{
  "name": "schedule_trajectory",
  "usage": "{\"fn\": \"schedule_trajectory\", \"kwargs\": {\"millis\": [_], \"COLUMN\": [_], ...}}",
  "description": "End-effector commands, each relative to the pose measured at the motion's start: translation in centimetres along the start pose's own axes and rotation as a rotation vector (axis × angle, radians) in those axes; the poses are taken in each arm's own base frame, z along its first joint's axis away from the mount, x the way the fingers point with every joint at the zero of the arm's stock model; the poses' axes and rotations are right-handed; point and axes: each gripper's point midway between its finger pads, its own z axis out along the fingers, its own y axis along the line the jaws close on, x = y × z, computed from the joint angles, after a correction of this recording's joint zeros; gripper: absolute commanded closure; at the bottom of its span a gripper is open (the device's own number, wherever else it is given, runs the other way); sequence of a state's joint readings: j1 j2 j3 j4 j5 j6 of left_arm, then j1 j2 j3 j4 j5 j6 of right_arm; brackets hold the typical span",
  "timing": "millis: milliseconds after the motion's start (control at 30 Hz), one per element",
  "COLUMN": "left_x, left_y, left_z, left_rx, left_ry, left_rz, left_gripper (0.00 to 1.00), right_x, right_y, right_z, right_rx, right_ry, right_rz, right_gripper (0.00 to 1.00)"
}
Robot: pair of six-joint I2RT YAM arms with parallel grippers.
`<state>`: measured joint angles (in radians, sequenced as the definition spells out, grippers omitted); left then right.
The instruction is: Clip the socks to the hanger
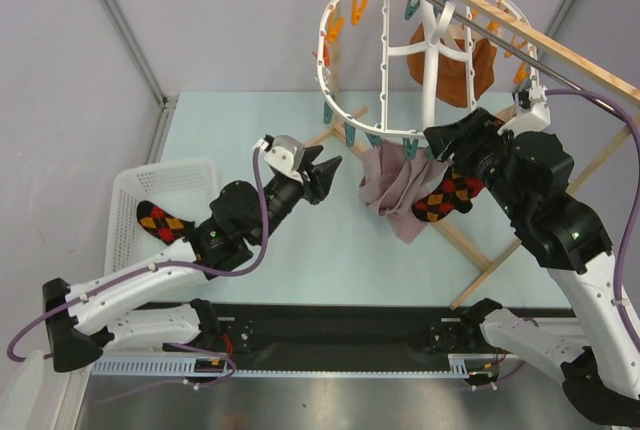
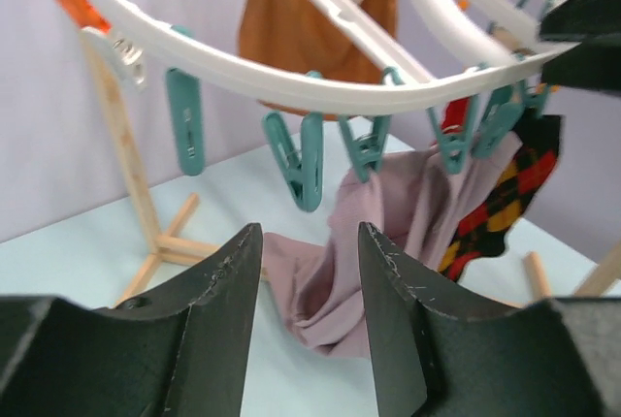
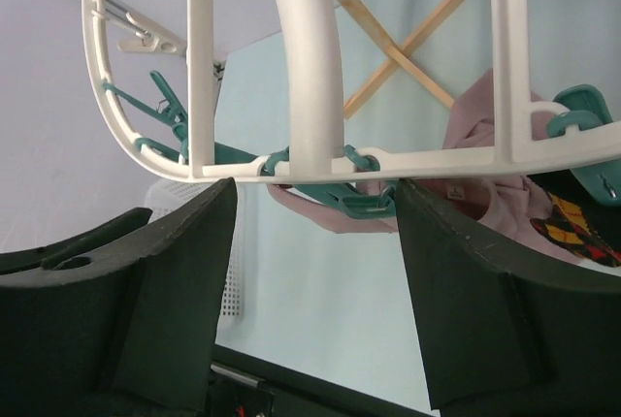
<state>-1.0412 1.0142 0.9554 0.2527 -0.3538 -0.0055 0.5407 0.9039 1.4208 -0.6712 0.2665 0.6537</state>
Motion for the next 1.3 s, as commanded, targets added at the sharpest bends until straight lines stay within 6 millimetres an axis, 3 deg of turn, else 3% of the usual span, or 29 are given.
{"fn": "schedule_trajectory", "kwargs": {"millis": [0, 133, 300, 833, 1133, 1267], "left_x": [0.5, 1.3, 2.0, 1.1, 1.3, 1.4], "left_y": [1.7, 2.4, 1.2, 1.0, 0.9, 1.4], "left_z": [0.4, 1.7, 3.7, 4.7, 5.7, 6.1], "left_rx": [-0.127, -0.254, -0.288, -0.431, -0.436, -0.429], "left_ry": [-0.049, -0.059, -0.072, -0.078, -0.074, -0.076], "left_rz": [0.035, 0.079, 0.128, 0.165, 0.193, 0.180], "left_gripper": [0.51, 0.48, 0.43, 0.37, 0.44, 0.60], "right_x": [-1.0, -1.1, -1.3, -1.5, -1.6, -1.7], "right_y": [1.1, 1.0, 1.0, 1.0, 1.0, 1.1], "right_z": [-0.1, 0.1, 0.1, 0.1, 0.0, -0.1], "right_rx": [-0.063, -0.065, -0.068, -0.082, -0.086, -0.091], "right_ry": [-0.025, -0.021, -0.022, -0.015, -0.012, -0.014], "right_rz": [0.009, 0.012, 0.014, 0.022, 0.024, 0.028], "right_gripper": [0.29, 0.29, 0.29, 0.29, 0.29, 0.28]}}
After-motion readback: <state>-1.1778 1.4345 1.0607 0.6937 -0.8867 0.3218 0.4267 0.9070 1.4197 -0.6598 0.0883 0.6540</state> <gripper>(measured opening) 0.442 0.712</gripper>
